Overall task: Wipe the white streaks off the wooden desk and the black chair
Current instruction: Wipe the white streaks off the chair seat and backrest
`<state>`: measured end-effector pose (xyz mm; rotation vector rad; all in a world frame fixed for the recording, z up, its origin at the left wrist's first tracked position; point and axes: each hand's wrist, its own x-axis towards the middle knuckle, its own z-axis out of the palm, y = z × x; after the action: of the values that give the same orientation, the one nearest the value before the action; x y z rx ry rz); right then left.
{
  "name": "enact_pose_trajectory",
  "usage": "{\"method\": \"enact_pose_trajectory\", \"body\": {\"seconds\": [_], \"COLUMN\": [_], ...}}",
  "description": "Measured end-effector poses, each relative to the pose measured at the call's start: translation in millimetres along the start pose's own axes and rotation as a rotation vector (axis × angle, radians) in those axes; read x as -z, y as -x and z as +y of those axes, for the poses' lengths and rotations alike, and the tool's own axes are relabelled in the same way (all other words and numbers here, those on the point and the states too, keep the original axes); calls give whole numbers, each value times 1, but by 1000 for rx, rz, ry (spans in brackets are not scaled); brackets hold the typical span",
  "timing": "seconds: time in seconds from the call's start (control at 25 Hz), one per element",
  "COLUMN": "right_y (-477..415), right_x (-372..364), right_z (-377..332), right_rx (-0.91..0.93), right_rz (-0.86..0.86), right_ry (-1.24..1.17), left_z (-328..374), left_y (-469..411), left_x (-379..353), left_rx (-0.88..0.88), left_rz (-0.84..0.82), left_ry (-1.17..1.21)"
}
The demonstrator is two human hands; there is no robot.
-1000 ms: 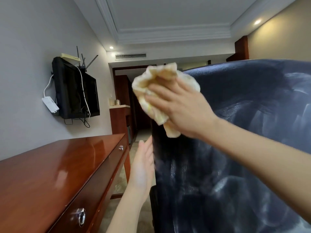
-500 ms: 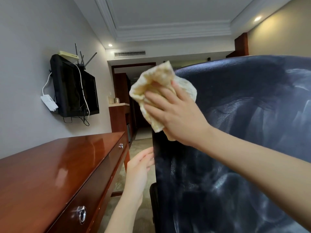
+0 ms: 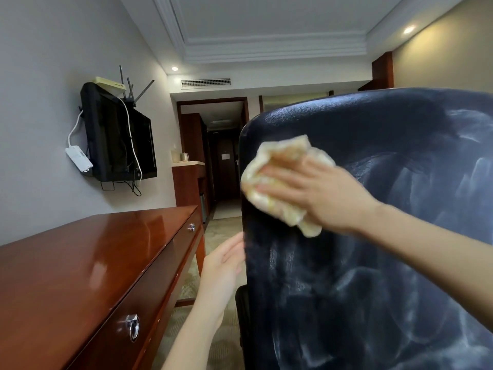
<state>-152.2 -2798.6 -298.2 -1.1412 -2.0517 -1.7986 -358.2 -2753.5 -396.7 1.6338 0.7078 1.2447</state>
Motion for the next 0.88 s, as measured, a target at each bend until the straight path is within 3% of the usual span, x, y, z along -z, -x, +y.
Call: {"method": "enact_pose_trajectory", "body": {"seconds": [0.12,0.32,0.52,0.6,0.68,0.88], "right_y": [-16,-71,-73,-51,-27,19], "right_x": [23,38,9,-10,-22,-36], "right_z": [29,12,-32,-55,-80,-109], "right_rx": [-340,-602,-314,-124,-30,129], "right_rz": [69,119,65,-75,-158,-172], "right_ry": [-76,-127,76,144,108,41], "left_z": [-1,1,-9,-13,-16,-25], "left_y": [0,3,4,2,1,8], "left_x": [0,-4,-4,-3,-3,1], "left_rx": [20,71,75,69,64,167], "left_rz": [4,47,69,77,77,109], "left_ry": [-3,57,176,212,211,49]}}
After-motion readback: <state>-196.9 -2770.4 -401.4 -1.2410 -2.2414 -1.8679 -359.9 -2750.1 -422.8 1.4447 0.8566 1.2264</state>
